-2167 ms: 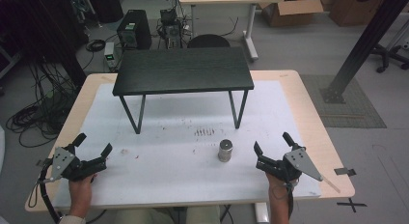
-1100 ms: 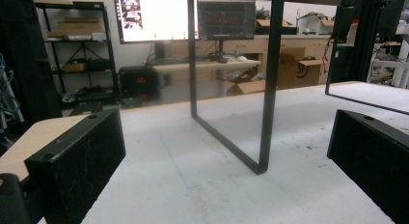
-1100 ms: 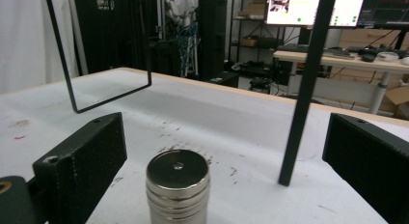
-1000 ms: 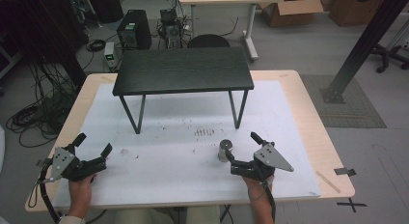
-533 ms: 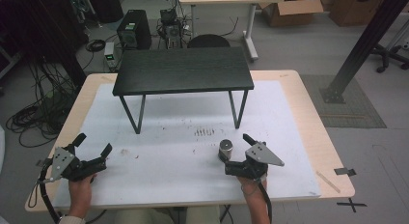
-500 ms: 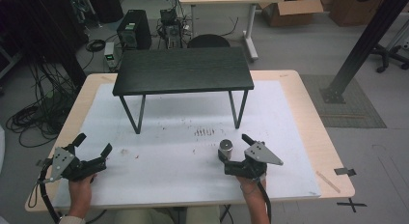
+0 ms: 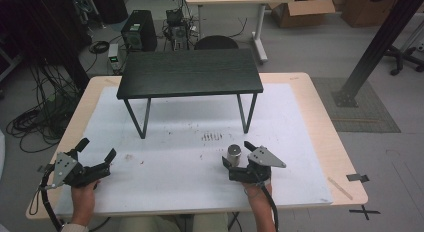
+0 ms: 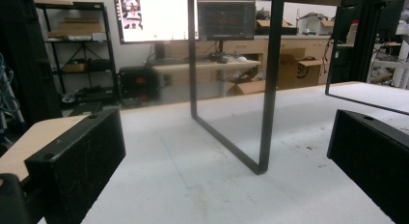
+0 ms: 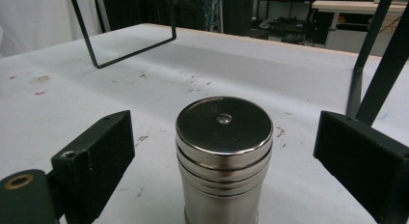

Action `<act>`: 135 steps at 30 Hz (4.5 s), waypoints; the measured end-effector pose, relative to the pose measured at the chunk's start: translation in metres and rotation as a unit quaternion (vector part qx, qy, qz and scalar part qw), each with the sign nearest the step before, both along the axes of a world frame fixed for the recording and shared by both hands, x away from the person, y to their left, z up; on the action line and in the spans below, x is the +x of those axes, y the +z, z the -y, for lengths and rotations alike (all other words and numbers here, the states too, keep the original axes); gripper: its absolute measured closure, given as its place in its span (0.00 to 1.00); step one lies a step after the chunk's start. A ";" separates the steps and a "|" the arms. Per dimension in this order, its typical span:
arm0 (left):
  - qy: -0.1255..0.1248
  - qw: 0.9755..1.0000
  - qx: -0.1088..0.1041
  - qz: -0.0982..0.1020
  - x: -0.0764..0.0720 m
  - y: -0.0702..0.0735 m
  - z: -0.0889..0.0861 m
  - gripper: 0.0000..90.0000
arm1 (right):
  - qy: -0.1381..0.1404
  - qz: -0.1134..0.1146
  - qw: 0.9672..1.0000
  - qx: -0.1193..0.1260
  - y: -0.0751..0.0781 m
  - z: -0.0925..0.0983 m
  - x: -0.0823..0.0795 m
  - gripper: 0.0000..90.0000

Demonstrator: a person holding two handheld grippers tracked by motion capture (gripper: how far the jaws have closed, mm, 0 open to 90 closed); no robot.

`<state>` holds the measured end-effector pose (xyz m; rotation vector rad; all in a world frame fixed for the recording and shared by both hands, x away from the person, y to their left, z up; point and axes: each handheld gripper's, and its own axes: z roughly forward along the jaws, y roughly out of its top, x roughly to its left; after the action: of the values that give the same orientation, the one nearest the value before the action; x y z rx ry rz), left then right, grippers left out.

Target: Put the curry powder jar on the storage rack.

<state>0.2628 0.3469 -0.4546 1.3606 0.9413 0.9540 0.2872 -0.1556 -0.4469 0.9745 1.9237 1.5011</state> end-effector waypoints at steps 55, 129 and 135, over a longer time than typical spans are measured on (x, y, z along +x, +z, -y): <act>0.000 1.000 0.000 -0.001 0.000 0.000 0.000 0.00 | 0.040 0.012 0.998 0.049 0.061 0.007 0.002 0.54; -0.001 1.000 -0.001 -0.001 0.000 0.000 0.000 0.00 | 0.142 0.064 0.987 0.031 0.254 -0.074 0.100 0.54; -0.001 1.000 -0.001 -0.002 0.000 0.000 0.000 0.00 | 0.139 0.062 0.988 0.026 0.257 -0.086 0.117 0.54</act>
<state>0.2632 0.3471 -0.4545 1.3616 0.9434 0.9501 0.4041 -0.0691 -0.1903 0.6351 1.9996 1.7304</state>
